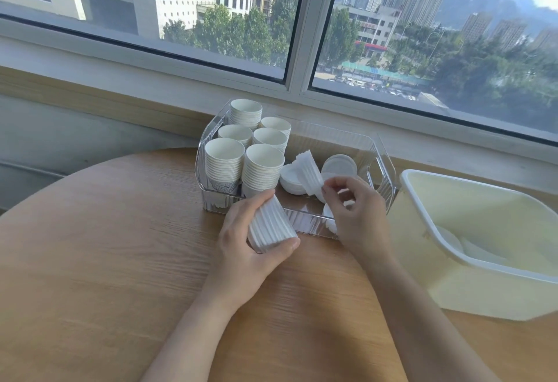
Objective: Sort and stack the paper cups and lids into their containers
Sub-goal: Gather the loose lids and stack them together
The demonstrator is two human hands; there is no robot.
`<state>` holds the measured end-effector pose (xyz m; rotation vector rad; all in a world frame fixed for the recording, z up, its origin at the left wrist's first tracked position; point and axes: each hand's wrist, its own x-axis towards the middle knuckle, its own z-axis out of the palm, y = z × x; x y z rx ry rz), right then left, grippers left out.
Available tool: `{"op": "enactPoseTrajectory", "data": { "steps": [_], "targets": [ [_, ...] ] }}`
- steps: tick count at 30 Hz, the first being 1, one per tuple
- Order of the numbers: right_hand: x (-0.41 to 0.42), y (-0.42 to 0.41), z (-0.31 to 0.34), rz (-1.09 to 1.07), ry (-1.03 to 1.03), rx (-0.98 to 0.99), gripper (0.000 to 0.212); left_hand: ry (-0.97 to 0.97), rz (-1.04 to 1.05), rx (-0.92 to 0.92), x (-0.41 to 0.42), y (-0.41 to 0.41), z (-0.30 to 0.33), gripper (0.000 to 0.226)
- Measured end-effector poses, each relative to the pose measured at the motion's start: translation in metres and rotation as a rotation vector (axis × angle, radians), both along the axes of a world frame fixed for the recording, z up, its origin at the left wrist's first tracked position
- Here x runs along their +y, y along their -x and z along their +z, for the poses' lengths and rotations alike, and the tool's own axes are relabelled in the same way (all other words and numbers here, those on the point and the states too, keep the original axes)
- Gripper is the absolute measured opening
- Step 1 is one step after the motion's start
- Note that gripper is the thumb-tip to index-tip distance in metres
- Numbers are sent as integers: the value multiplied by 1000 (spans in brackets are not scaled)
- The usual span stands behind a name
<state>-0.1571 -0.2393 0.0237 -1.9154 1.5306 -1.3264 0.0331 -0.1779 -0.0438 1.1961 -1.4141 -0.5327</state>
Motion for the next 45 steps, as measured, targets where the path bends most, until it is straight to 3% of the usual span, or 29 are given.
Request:
{"op": "enactPoseTrajectory", "data": {
  "steps": [4,11,18,21,24,31,45],
  "targets": [
    [51,0,-16,79,2,-146,22,20,-20,-19,1,2,2,78],
    [70,8,-51,304,-47,-231,10,25,-77,-86,2,4,0,77],
    [68,31,-57,519,-125,-178,13,-2,-192,-215,5,10,0,79],
    [68,34,-55,498,-136,-170,16,-3,-198,-247,6,10,0,79],
    [70,32,-54,459,-227,-332,20,13,-205,-263,7,12,-1,79],
    [66,36,-52,432,-325,-402,67,10,-203,-245,9,17,0,81],
    [67,32,-52,375,-340,-443,73,2,-216,-289,11,21,2,89]
  ]
}}
